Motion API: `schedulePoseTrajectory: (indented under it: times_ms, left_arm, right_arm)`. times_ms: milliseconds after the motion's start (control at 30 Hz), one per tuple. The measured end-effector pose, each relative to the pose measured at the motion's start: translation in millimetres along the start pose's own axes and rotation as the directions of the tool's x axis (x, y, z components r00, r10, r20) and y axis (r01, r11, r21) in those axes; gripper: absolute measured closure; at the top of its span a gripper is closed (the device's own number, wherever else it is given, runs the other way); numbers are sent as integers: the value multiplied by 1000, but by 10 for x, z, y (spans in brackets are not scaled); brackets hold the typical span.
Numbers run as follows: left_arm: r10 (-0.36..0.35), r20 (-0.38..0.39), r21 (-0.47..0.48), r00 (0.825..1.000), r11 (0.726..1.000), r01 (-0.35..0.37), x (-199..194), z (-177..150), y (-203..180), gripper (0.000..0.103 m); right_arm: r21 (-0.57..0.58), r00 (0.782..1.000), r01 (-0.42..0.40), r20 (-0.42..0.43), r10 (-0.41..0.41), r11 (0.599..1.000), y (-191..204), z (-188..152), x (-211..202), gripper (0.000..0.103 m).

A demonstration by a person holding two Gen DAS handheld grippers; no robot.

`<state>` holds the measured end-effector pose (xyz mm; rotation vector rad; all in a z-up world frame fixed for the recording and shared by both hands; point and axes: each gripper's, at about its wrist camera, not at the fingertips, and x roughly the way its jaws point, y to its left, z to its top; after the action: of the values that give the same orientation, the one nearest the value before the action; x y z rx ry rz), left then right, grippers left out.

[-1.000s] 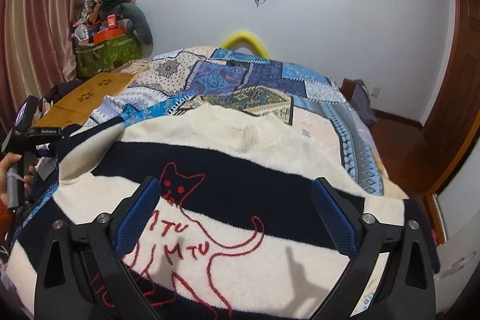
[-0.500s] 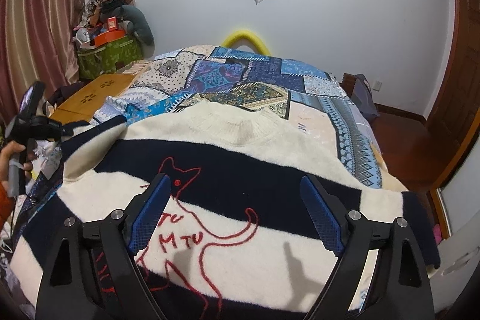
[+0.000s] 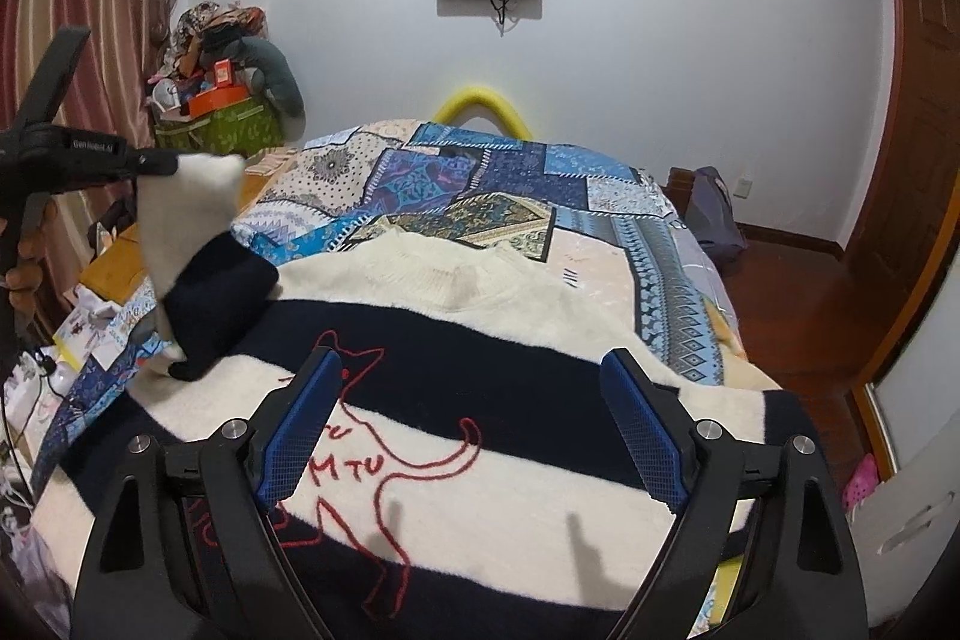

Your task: Fold small clothes

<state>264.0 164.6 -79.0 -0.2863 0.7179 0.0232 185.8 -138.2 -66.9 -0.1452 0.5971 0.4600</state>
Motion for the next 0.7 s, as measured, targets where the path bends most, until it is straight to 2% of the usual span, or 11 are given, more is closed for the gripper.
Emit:
schedulePoseTrajectory:
  times_ms: [167, 300, 433, 567, 667, 700]
  left_arm:
    - [-66, -48, 74, 997, 995, 69, 180, -85, -512, 97]
    - [-101, -132, 114, 986, 987, 116, 449, -256, -842, 97]
    - [-102, -208, 169, 973, 976, 138, 684, -484, -1115, 97]
    - [-86, -281, 195, 956, 970, 145, 844, -681, -1189, 96]
    - [-76, -298, 204, 952, 969, 141, 831, -723, -1172, 87]
    - [-74, -291, 206, 954, 969, 138, 801, -712, -1151, 80]
  right_arm:
    - [16, 1000, 10, 4, -11, 1000, -81, -41, -50, 17]
    - [27, 1000, 15, 3, -15, 1000, -143, -82, -96, 17]
    - [35, 1000, 18, -10, -17, 999, -195, -126, -85, 17]
    - [37, 999, 20, -32, -19, 999, -229, -173, -44, 16]
    - [36, 999, 16, -46, -14, 999, -228, -185, -10, 16]
    - [32, 999, 14, -48, -12, 999, -223, -184, -5, 16]
